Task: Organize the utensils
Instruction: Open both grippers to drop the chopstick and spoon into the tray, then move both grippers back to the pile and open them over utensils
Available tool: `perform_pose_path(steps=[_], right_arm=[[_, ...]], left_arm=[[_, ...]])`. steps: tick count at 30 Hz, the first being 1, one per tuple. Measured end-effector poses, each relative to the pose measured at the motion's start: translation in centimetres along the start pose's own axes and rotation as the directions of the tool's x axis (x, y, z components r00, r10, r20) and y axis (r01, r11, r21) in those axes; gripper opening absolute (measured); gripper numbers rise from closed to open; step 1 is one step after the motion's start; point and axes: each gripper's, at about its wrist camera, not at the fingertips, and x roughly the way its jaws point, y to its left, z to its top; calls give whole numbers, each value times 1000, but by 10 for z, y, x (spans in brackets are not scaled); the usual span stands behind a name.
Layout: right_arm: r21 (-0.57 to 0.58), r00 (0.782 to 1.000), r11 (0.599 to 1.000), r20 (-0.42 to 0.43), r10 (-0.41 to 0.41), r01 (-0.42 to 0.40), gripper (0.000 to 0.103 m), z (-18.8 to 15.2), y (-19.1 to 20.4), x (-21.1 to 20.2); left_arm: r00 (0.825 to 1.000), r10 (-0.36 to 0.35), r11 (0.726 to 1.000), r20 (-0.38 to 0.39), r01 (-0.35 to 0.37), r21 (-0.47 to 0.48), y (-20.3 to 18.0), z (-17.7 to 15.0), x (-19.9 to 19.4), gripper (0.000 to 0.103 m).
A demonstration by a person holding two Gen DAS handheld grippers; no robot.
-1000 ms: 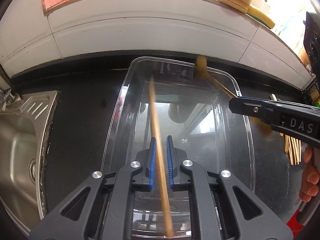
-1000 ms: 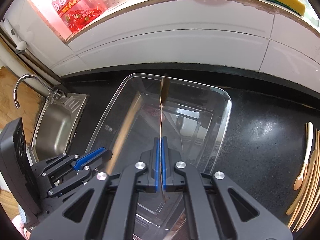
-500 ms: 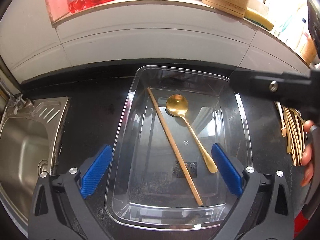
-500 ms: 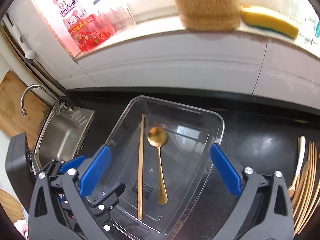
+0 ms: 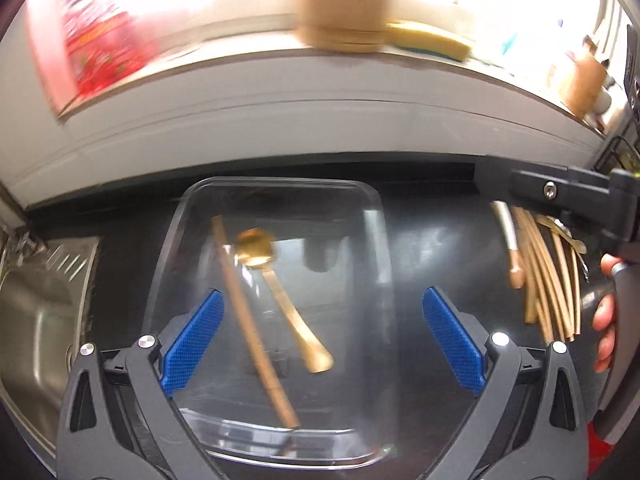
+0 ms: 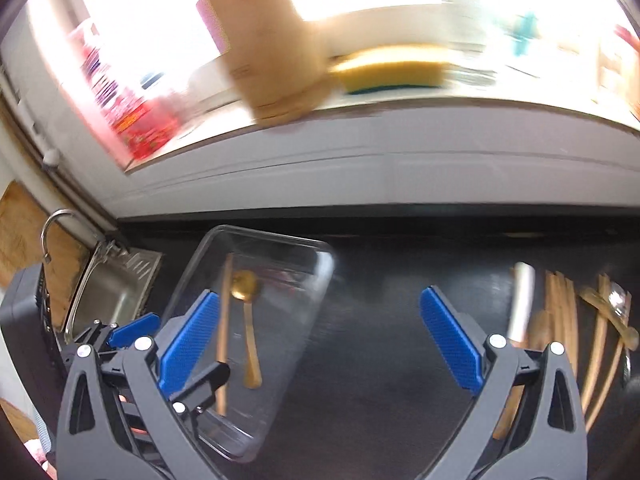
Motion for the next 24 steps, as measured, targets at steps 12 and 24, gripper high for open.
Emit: perform_pose_path(steps=[12,24], right_arm=[[84,994,990,12,-112,111,97,-35,-186,-82],[-126,996,988,-5,-94,92,97,-58,-303,-117]], left_arm=[[995,-87,991,-42,90,95,-162,8,24,97],[990,-57,994,-132,68,84,-234,-6,77,97]])
